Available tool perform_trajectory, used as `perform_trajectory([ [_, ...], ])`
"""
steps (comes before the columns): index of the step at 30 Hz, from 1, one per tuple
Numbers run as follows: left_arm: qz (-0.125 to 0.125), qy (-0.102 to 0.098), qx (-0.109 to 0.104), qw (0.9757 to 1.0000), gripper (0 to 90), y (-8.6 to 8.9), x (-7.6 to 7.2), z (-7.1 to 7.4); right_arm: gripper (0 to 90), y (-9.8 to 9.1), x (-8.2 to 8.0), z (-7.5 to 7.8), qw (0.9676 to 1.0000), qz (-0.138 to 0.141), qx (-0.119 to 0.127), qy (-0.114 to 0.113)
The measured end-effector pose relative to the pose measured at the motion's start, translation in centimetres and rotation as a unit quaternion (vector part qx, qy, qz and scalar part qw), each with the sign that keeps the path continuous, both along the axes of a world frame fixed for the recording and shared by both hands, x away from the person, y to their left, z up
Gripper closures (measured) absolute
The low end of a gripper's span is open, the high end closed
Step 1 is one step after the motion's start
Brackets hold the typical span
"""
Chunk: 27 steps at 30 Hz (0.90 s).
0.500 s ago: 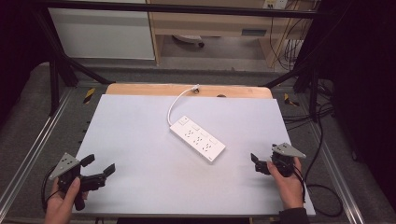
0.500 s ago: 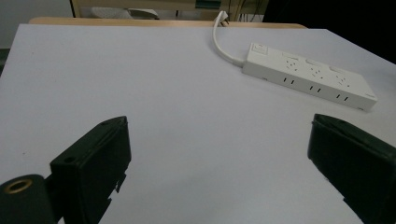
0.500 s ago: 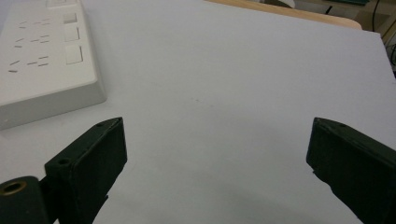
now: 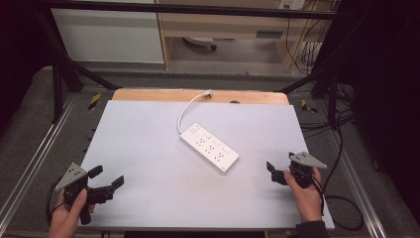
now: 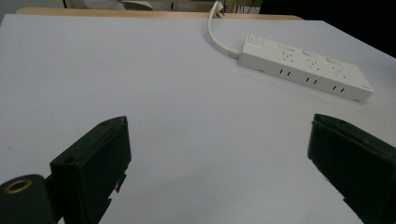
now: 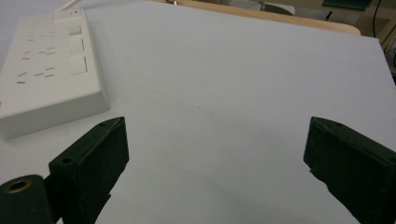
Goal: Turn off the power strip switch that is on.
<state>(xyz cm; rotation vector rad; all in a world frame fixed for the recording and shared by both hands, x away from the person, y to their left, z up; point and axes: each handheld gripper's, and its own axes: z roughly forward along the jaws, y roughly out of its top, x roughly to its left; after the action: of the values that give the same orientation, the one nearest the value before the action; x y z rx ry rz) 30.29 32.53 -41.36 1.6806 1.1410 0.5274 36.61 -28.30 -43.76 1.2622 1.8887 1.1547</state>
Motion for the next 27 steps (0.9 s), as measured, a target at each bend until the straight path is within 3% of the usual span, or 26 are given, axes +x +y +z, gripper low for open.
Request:
perform_trajectory([
  [13, 0.0, -0.005, -0.003, 1.0, 5.9, 0.1, -0.1, 0.1, 6.1, 0.6, -0.2, 0.8, 0.9994, 0.018, 0.012, -0.027],
  [22, 0.0, -0.007, -0.002, 1.0, 5.9, 0.2, -0.1, 0.1, 5.6, 1.3, -0.3, 1.4, 0.9993, 0.028, 0.007, -0.023],
  [27, 0.001, -0.006, 0.001, 1.0, 5.9, 0.1, -0.1, 0.1, 3.4, 1.4, -0.4, 1.8, 0.9989, 0.035, 0.023, -0.019],
])
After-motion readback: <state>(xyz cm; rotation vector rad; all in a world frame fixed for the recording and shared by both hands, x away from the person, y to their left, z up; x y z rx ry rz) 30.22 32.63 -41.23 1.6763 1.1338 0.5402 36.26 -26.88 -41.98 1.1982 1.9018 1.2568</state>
